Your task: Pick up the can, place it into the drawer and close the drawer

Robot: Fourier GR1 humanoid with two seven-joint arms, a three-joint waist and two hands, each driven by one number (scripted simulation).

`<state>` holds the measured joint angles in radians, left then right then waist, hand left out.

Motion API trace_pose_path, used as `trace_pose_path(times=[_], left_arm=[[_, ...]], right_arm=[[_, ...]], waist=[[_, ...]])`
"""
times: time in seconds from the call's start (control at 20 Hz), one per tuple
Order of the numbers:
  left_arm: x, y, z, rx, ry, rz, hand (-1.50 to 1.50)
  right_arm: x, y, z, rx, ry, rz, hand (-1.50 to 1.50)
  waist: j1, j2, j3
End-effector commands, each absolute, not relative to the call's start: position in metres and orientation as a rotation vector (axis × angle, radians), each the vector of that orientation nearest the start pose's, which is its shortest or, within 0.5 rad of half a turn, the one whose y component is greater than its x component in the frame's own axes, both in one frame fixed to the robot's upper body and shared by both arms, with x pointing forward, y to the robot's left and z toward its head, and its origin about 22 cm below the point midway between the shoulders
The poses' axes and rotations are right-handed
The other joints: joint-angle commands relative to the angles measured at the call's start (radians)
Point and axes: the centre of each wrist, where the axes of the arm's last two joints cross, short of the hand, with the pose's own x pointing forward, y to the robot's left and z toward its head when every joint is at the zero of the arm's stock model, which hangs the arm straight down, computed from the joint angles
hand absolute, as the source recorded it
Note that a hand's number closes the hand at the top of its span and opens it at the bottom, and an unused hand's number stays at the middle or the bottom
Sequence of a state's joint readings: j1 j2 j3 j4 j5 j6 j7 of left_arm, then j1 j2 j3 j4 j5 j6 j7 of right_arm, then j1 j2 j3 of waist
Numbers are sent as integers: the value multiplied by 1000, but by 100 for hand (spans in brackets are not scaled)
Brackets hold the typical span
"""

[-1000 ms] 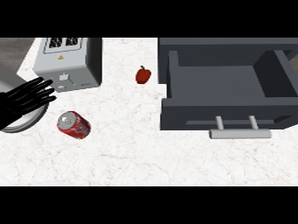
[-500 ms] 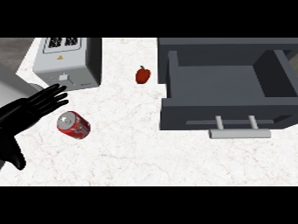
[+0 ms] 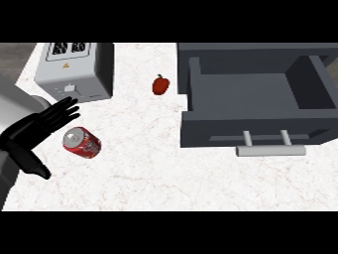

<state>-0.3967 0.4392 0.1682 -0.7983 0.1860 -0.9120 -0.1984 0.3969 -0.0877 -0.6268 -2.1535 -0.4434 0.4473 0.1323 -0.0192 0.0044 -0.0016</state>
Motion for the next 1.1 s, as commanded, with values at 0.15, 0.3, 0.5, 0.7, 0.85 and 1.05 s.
trace_pose_path(times=[0.15, 0.3, 0.5, 0.7, 0.85, 1.05], left_arm=[[310, 396, -42, -521, -1370, -437, -150], [302, 403, -53, -521, -1347, -420, -150], [296, 375, -78, -542, -1321, -434, -150], [294, 392, -78, -540, -1282, -376, -150], [299, 385, -77, -563, -1286, -399, -150], [306, 364, -86, -565, -1267, -403, -150]], right_arm=[[79, -380, 113, -183, -1797, -71, -150], [88, -387, 107, -189, -1802, -98, -150], [87, -379, 96, -178, -1787, -99, -150], [79, -366, 107, -159, -1805, -78, -150], [77, -377, 123, -169, -1778, -65, -150], [76, -386, 106, -187, -1781, -74, -150]], waist=[[-12, 3, -2], [-12, 6, -2], [-4, 5, -1], [-20, 9, -4], [-16, 6, -3], [-15, 6, -2]])
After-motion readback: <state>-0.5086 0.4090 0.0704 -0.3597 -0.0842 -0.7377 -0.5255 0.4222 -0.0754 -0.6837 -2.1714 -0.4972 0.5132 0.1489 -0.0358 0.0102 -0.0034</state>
